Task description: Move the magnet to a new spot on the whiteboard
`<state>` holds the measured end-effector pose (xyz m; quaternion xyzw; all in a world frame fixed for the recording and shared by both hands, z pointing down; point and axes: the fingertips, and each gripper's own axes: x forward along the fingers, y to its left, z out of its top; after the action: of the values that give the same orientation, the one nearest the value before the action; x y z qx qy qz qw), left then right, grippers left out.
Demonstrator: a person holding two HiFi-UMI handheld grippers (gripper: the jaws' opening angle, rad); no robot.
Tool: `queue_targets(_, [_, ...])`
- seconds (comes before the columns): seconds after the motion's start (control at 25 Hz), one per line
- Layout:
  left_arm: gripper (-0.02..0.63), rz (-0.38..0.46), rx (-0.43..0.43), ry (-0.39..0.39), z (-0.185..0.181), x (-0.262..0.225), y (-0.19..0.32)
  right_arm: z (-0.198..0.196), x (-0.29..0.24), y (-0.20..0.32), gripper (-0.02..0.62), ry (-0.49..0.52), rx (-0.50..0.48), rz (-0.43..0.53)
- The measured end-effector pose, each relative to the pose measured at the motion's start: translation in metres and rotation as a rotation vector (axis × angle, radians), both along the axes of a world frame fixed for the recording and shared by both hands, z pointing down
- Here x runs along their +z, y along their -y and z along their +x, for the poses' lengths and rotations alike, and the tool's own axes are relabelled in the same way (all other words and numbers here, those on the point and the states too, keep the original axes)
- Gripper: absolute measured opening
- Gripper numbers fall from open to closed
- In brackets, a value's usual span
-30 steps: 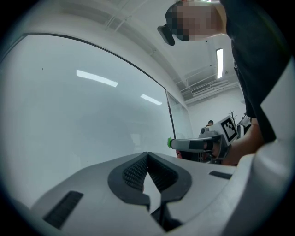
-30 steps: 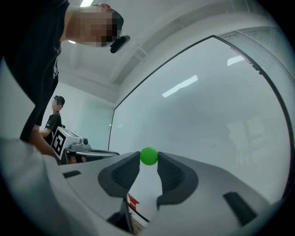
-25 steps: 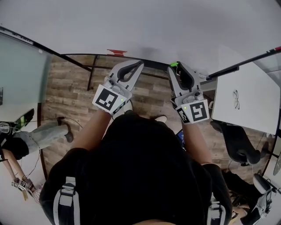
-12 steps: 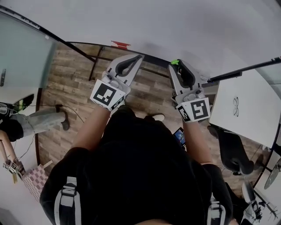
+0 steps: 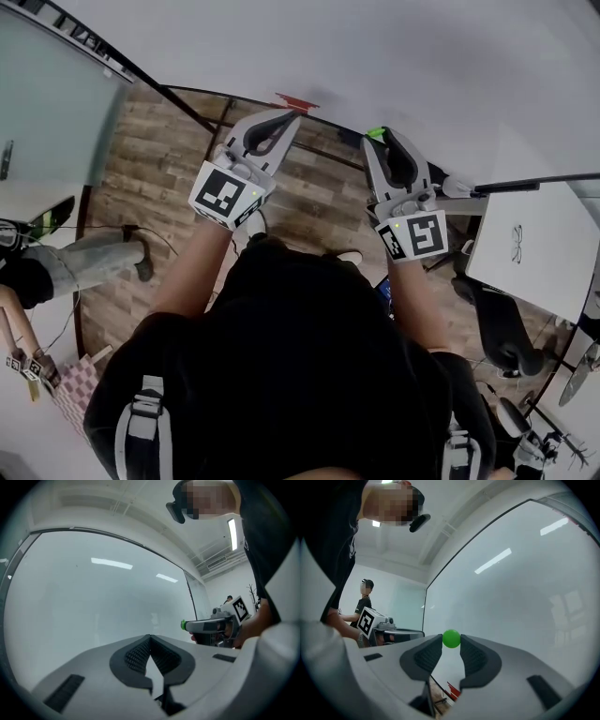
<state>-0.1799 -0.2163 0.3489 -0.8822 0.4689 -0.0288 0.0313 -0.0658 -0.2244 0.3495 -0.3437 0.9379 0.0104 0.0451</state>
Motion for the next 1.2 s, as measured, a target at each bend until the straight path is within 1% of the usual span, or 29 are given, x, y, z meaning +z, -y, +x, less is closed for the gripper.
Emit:
queue_targets(0.08, [0.005, 0.003, -0.004, 0.012, -0.030, -0.002, 0.004, -0.028, -0.002, 0.003, 0.117, 0.003, 0.012, -0.002])
queue_targets(0.32, [0.005, 0.011, -0.010, -0.005, -0.111, -0.006, 0.017, -0.099, -0.004, 0.015, 0.117, -0.019, 0.062, 0.000])
queue_targets(0.6, [0.005, 0.029, 0.019, -0.002, -0.180, -0.009, 0.035, -0.158, 0.001, 0.031, 0.117, -0.041, 0.166, -0.002])
queue_targets(0.72, [0.005, 0.034, 0.036, -0.002, -0.203, -0.010, 0.046, -0.177, -0.001, 0.041, 0.117, -0.047, 0.220, 0.004])
queue_targets(0.92, [0.005, 0.044, 0.050, -0.009, -0.234, -0.011, 0.062, -0.206, 0.001, 0.058, 0.117, -0.067, 0.303, -0.011])
queue_targets(1.2, [0.005, 0.063, 0.044, 0.011, -0.257, -0.009, 0.085, -0.237, 0.004, 0.088, 0.118, -0.079, 0.387, -0.023])
